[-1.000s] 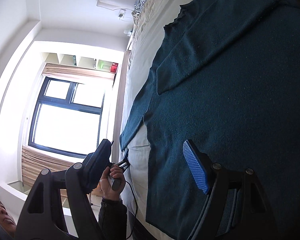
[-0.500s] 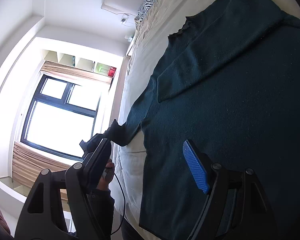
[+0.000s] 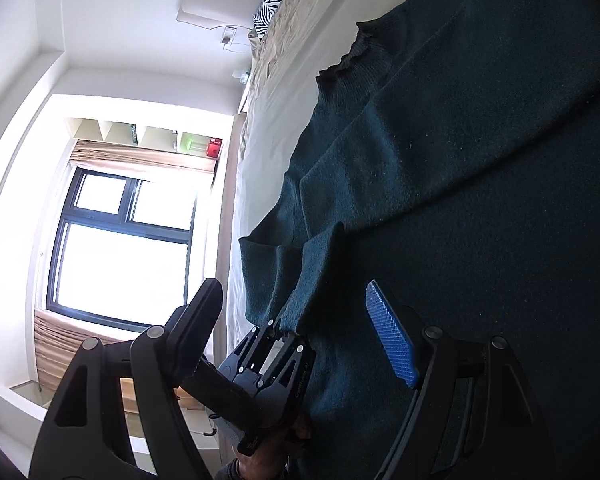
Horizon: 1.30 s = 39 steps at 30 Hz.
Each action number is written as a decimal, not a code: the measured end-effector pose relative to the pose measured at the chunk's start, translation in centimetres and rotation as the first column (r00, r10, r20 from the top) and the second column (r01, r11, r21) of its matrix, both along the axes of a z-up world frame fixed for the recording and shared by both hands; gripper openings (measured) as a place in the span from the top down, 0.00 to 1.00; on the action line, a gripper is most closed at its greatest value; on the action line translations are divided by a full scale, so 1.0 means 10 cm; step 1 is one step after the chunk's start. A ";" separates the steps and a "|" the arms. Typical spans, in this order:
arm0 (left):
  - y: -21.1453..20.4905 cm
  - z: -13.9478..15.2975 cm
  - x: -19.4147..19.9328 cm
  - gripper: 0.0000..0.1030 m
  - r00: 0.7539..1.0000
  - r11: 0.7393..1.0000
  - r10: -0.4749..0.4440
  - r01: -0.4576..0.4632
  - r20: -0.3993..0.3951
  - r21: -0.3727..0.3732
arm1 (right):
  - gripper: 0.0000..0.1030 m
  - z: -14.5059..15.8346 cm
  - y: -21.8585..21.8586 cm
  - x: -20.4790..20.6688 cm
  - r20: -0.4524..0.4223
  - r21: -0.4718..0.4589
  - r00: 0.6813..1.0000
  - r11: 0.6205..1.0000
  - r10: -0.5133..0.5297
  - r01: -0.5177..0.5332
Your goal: Fold small clothes
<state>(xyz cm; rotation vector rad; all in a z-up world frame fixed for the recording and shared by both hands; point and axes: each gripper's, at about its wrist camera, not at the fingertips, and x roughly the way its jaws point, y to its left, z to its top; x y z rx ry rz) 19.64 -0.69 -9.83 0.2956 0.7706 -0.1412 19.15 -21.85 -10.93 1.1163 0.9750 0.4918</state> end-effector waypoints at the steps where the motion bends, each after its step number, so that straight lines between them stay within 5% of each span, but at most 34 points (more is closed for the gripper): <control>1: 0.03 0.01 -0.02 0.89 1.000 1.000 0.005 -0.005 0.000 -0.007 | 0.28 -0.07 0.04 0.07 -0.029 0.008 1.000 1.000 -0.007 0.007; 8: 0.01 0.05 -0.04 0.88 0.999 0.999 0.030 -0.030 0.036 -0.019 | 0.29 -0.38 0.54 0.38 -0.138 0.049 0.987 0.996 0.079 -0.072; 10: 0.05 0.06 -0.03 0.86 0.999 0.999 0.038 -0.037 0.033 -0.036 | 0.35 -0.45 0.62 0.42 -0.162 0.047 0.984 0.996 0.077 -0.070; 15: 0.15 0.09 -0.04 0.86 0.999 0.996 0.045 -0.043 0.029 -0.076 | 0.69 -0.53 0.76 0.50 -0.151 0.053 0.984 0.994 0.099 -0.092; 18: 0.18 0.11 -0.02 0.84 0.998 0.995 0.048 -0.046 0.026 -0.093 | 0.70 -0.45 0.83 0.50 -0.119 -0.040 0.986 0.992 0.115 -0.120; 21: 0.25 0.14 -0.01 0.69 0.999 0.990 0.047 -0.044 0.015 -0.136 | 0.89 -0.29 0.83 0.48 -0.066 -0.165 0.990 0.977 0.123 -0.132; 26: 0.42 0.40 -0.18 0.20 0.996 0.961 0.064 -0.046 0.059 -0.271 | 0.93 0.17 0.62 0.49 0.042 -0.281 0.996 0.958 0.082 -0.067; 27: 0.46 0.47 -0.22 0.18 0.996 0.953 0.064 -0.041 0.069 -0.299 | 0.93 0.29 0.58 0.50 0.069 -0.305 0.994 0.951 0.079 -0.055; 33: 1.02 0.72 -0.22 0.18 0.993 0.841 0.115 -0.078 0.036 -0.535 | 0.93 0.80 0.22 0.63 0.163 -0.444 0.984 0.896 0.078 0.002; 36: 1.40 0.70 -0.08 0.19 0.986 0.768 0.167 -0.142 -0.020 -0.624 | 0.93 0.79 -0.07 0.73 0.139 -0.491 0.989 0.871 0.045 0.030; 39: 1.77 0.64 0.04 0.33 0.973 0.692 0.218 -0.209 -0.076 -0.691 | 0.93 0.66 -0.47 0.79 0.099 -0.532 0.995 0.845 -0.001 0.054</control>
